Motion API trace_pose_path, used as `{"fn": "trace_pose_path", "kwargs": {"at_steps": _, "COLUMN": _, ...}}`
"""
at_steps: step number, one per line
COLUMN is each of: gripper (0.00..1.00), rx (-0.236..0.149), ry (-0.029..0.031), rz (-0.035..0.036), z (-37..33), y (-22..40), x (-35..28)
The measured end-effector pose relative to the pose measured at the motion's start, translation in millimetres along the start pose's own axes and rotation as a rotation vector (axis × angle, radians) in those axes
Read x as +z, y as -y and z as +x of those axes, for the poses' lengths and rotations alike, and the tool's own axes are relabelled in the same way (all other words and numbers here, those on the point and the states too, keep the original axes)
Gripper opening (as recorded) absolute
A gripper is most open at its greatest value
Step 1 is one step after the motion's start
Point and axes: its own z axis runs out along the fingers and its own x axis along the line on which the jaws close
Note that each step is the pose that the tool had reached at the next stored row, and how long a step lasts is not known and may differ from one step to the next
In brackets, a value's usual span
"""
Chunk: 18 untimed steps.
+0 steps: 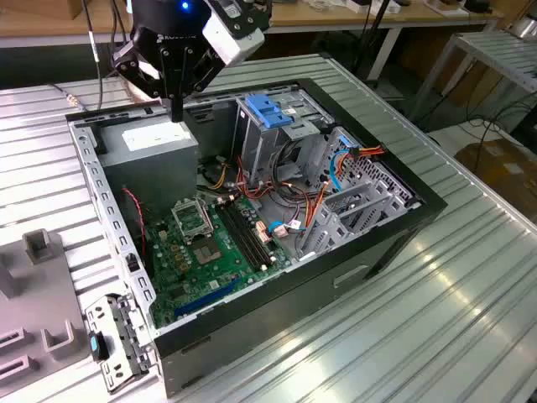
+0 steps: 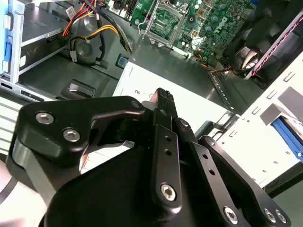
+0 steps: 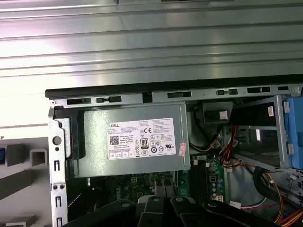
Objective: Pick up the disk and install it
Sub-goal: 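Reach for the disk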
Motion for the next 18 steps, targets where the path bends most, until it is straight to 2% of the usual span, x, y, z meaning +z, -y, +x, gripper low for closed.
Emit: {"fn": "trace_pose_path", "kwargs": {"at_steps": 18, "gripper": 0.11, "rx": 0.0, "ry": 0.0, "rz": 0.0, "z": 2.3, "y": 0.2, "x": -0.1}}
